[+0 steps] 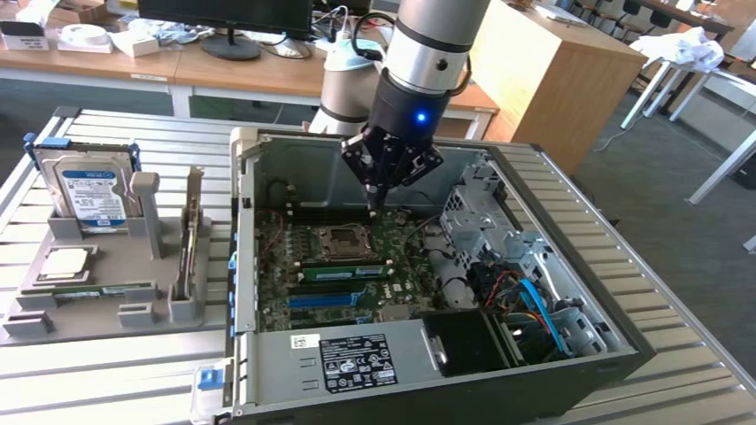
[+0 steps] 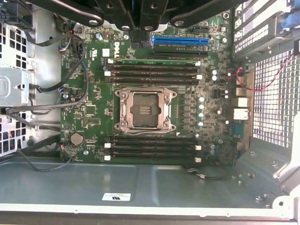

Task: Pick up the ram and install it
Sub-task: 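Press down the ram until it locks into place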

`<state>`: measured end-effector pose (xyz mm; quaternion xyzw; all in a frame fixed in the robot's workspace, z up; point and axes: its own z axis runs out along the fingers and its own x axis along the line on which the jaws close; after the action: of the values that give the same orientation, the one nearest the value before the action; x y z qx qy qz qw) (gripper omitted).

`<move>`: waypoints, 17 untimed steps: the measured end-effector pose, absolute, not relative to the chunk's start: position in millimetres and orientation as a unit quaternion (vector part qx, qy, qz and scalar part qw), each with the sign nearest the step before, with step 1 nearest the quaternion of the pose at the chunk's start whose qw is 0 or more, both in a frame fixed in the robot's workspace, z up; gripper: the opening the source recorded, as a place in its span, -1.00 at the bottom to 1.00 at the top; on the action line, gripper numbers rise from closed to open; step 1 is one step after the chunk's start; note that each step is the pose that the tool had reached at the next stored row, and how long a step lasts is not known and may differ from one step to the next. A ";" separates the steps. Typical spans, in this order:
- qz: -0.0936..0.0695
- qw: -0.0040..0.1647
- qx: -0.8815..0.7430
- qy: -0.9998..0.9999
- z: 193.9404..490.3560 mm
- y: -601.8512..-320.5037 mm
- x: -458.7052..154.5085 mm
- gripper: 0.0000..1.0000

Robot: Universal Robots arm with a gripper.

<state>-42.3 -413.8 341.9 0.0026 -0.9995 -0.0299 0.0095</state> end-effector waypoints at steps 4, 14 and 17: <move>-0.030 0.010 0.023 -0.999 342.0 -413.8 -42.4 -0.80; -0.030 0.010 0.034 -0.999 341.9 -413.7 -44.4 -0.80; -0.031 0.010 0.034 -0.999 341.9 -413.7 -46.6 -0.80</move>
<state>-46.6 -413.7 341.9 0.0339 -0.9989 -0.0306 0.0104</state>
